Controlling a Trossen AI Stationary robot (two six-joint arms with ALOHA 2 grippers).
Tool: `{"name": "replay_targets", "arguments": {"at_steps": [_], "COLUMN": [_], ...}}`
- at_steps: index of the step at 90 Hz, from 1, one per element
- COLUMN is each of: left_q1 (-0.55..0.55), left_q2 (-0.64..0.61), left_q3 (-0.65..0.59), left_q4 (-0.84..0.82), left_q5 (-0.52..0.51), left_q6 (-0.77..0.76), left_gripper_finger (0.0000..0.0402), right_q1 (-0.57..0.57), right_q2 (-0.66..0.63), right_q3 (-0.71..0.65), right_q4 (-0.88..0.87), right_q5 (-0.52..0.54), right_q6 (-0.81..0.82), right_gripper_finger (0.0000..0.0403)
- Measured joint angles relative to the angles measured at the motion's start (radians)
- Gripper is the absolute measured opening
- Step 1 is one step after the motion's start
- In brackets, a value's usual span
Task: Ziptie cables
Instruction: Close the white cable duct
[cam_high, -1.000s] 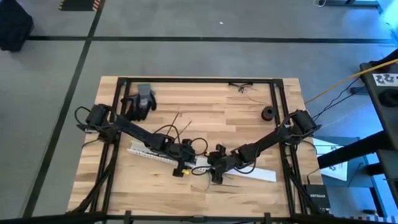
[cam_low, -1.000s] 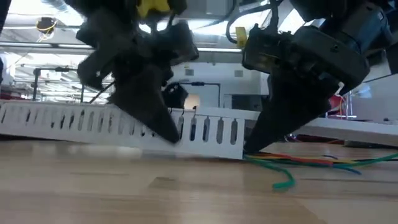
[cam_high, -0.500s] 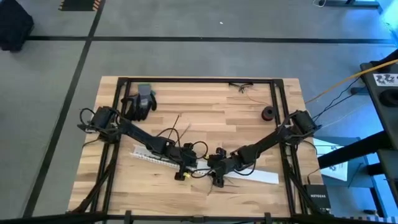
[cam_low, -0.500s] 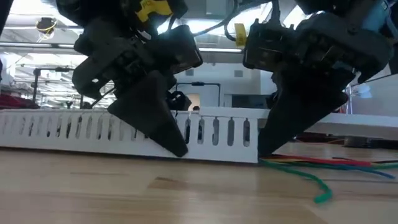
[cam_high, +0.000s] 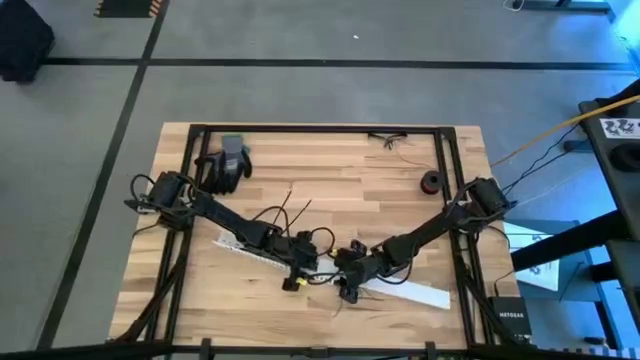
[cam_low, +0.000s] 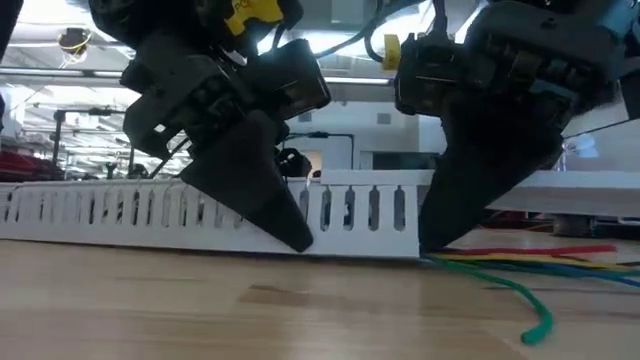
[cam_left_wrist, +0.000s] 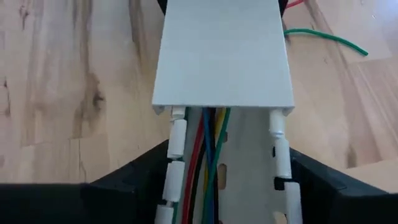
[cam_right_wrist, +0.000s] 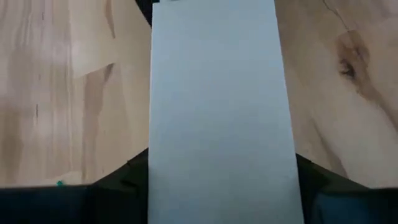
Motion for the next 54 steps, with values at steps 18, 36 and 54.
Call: {"name": "replay_targets", "arguments": {"at_steps": [18, 36, 54], "left_q1": [0.006, 0.006, 0.006], "left_q2": [0.0, 0.001, 0.002], "left_q3": [0.0, 0.003, 0.005], "left_q4": [0.004, 0.002, 0.005], "left_q5": [-0.002, -0.023, -0.025], "left_q6": [-0.007, 0.001, 0.002], "left_gripper_finger": [0.0233, 0.0233, 0.0233], "right_q1": [-0.003, -0.007, -0.013], "right_q2": [0.0, -0.004, -0.005], "right_q3": [0.005, 0.015, 0.016], "right_q4": [-0.004, -0.085, -0.112], "right_q5": [-0.011, -0.009, -0.06], "right_q6": [-0.026, -0.09, -0.113], "right_gripper_finger": [0.0216, 0.0218, 0.0246]}}
